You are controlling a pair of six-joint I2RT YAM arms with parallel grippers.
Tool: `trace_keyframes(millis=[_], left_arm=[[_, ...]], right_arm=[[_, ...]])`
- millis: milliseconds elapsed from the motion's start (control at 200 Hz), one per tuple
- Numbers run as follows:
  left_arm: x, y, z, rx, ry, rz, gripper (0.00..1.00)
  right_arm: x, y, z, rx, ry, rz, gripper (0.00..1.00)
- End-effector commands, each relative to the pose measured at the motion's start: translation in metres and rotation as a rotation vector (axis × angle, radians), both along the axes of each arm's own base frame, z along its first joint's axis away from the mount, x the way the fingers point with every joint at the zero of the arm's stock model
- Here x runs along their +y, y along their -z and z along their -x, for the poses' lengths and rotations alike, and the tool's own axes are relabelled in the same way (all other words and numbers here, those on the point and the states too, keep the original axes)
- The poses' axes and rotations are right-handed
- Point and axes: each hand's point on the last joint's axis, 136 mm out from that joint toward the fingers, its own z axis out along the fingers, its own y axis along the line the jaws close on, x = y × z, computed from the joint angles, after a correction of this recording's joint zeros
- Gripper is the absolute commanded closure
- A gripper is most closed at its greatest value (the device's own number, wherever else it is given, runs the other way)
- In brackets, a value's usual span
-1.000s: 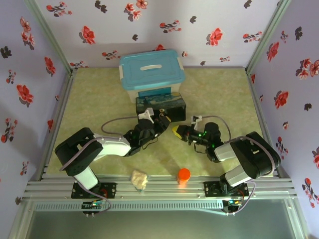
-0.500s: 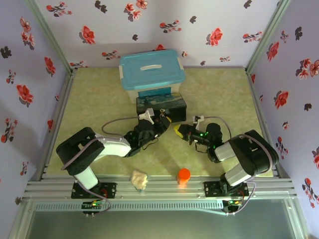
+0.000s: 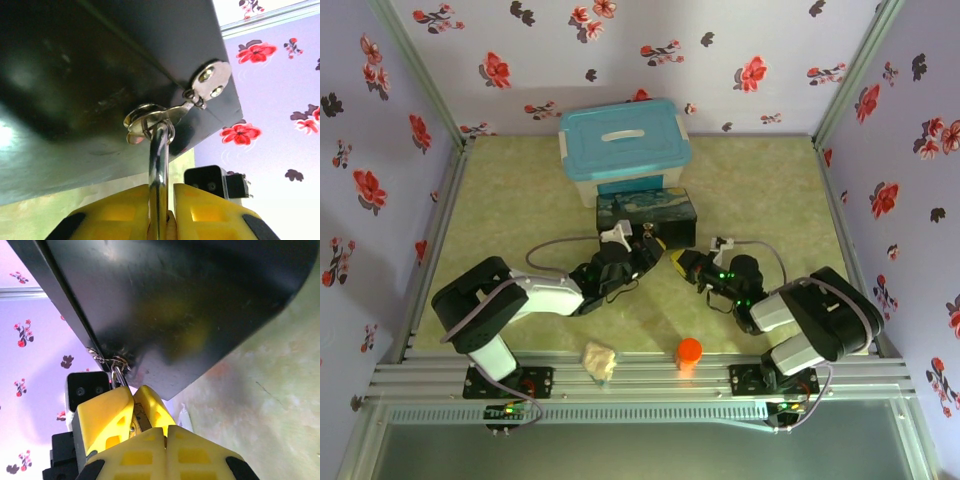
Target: Unlock the padlock with the key
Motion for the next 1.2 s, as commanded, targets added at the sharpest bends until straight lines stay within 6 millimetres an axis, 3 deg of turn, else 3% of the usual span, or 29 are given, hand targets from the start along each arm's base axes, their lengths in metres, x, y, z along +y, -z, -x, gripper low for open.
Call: trace_keyframes(millis=[0,85,170,300,515,765,920,1080,1195], left_arm=[[-0.024,-0.029,0.017,-0.032,0.076,0.023,1.00],[-0.016,-0.022,0.013,-0.028,0.037,-0.031,1.00],[-0.011,-0.019,0.010,-0.029,0.011,-0.038,1.00],[-0.016,-0.021,0.009,-0.036,0.006,-0.019,1.00],[-0.016,-0.018,0.006,-0.014,-0.055,-0.023,1.00],[-0.010,-0.017,0.005,0.009,-0.092,0.025,1.00],[-0.006,0.001,0.003,0.045,-0.102,-0.040,1.00],[-0.014,0.020,0.009,0.092,-0.065,-0.055,1.00],[-0.017,0.018,0.008,0.095,-0.071,-0.013,1.00]], right_arm=[[0.002,-0.017,0.004,-0.093,0.042,-0.013,1.00],[-0.009,-0.007,0.005,-0.078,0.088,0.017,1.00],[-0.007,-0.004,0.007,-0.071,0.083,0.044,1.00],[-0.002,-0.004,0.013,-0.055,0.118,0.059,1.00],[-0.013,-0.004,0.019,-0.005,0.248,0.033,1.00],[-0.051,-0.002,0.021,0.005,0.428,0.071,1.00],[-0.077,0.008,0.029,0.017,0.496,0.194,1.00],[-0.088,0.005,0.036,-0.037,0.481,0.267,1.00],[-0.087,0.006,0.036,-0.048,0.467,0.285,1.00]])
